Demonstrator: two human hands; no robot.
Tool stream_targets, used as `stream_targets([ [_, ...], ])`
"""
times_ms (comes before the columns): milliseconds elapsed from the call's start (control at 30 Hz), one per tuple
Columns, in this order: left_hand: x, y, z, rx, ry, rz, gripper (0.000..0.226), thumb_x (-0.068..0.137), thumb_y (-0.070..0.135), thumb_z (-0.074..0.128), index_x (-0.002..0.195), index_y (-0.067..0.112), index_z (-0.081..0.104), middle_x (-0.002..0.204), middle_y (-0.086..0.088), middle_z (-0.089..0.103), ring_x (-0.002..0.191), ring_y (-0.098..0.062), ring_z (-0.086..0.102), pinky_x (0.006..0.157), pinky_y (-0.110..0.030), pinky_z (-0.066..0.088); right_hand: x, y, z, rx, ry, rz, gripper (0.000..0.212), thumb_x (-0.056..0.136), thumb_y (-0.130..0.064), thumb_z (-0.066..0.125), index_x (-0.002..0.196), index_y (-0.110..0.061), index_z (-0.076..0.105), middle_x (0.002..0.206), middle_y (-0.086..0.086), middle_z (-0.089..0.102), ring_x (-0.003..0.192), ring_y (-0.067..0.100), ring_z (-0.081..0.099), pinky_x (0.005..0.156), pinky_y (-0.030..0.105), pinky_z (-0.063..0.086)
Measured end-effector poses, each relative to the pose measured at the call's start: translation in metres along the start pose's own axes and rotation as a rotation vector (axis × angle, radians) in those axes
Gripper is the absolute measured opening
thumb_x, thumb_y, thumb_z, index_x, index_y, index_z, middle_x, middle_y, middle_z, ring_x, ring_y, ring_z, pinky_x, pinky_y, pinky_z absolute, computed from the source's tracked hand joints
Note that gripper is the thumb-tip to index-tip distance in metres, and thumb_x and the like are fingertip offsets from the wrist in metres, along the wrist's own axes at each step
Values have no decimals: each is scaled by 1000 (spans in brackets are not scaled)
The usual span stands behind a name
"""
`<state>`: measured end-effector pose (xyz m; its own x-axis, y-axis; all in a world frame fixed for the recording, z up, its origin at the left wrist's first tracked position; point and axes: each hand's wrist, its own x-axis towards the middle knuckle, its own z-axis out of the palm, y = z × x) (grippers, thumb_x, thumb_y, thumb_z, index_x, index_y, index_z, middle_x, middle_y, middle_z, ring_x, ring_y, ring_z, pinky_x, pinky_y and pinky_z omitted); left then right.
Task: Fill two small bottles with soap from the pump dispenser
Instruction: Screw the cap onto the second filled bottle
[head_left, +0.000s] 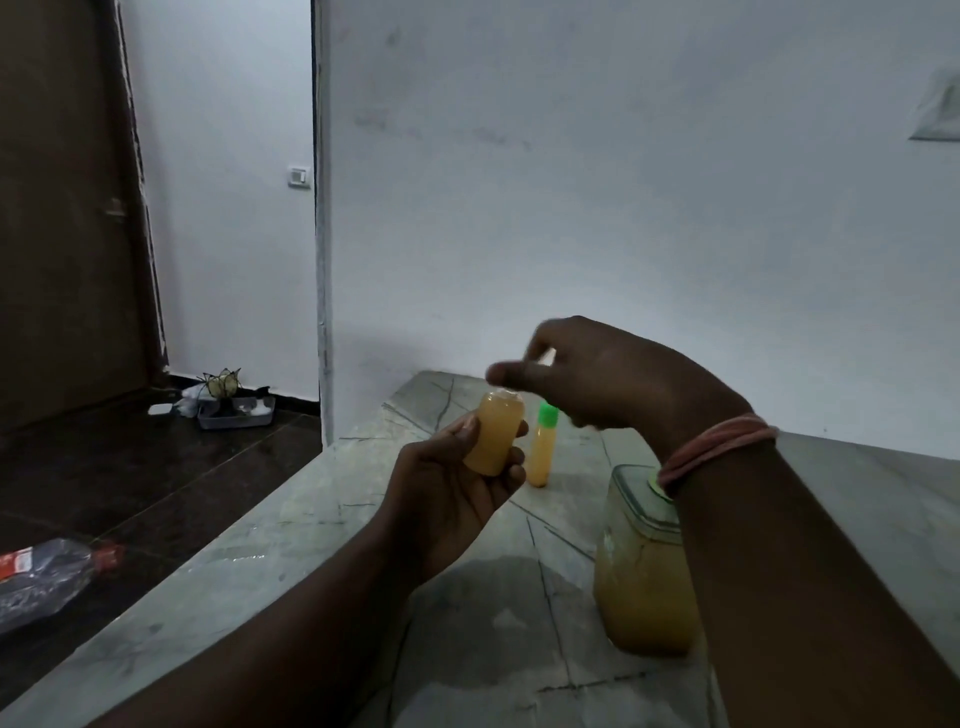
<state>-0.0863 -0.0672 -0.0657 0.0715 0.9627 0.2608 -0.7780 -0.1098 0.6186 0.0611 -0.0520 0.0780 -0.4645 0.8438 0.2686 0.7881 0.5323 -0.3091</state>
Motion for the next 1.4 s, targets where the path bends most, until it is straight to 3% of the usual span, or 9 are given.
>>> stream_targets([
  [67,-1,2,-1,-23,-13,-11,62,82,17,66,137,-4,48,106,-25,70,82,-31,66,71,-39,59,0,-2,0,94,-43,-119,23,92,-32,68,113,-25,65,94,-2,70,68,14,69,64,34,58],
  [133,-1,1,-1,-20,-44,-31,54,84,16,64,133,-4,52,105,-25,70,81,-31,65,70,-39,59,3,-2,2,85,7,-159,16,91,-15,67,101,-26,68,85,-5,68,70,14,69,64,35,57],
  [267,-1,-3,-4,46,-124,-44,33,90,17,60,116,2,72,112,-24,66,84,-30,63,72,-37,58,-3,0,0,-95,-23,-176,11,85,-21,60,88,-32,62,80,-13,56,72,7,55,56,26,37],
  [467,1,-10,-5,186,-192,-65,40,88,32,76,122,11,71,116,-20,68,93,-29,66,80,-37,57,-5,0,-8,-249,-53,-149,5,86,-25,62,81,-27,62,84,-6,64,73,10,61,55,26,46],
  [600,8,-16,-1,309,-71,6,52,83,36,77,130,17,67,129,-16,68,115,-35,67,92,-44,57,6,10,-26,-40,-185,-39,8,92,-15,66,95,-8,69,74,8,75,64,18,74,58,29,60],
  [700,10,-17,2,412,21,56,50,87,43,70,133,25,63,134,-3,68,121,-26,65,97,-44,56,18,29,-42,85,-140,71,14,94,-7,65,94,6,69,73,16,75,67,26,75,68,37,64],
  [1000,10,-14,-2,380,76,63,46,88,34,58,130,17,66,127,-8,71,115,-27,69,84,-36,60,38,93,-8,-2,-84,161,17,81,-13,79,90,1,76,79,14,76,79,27,75,82,48,60],
  [1233,12,-15,-3,416,84,37,47,86,36,57,128,17,68,127,-8,72,115,-29,69,93,-42,57,47,125,24,136,-90,171,7,78,-8,77,84,-4,77,72,16,75,71,28,75,76,47,62],
  [1400,11,-15,-3,447,87,18,45,88,36,55,127,18,69,126,-9,72,116,-32,67,97,-45,55,39,131,28,245,-58,131,30,83,-4,76,112,0,68,94,27,72,64,21,68,78,41,58],
])
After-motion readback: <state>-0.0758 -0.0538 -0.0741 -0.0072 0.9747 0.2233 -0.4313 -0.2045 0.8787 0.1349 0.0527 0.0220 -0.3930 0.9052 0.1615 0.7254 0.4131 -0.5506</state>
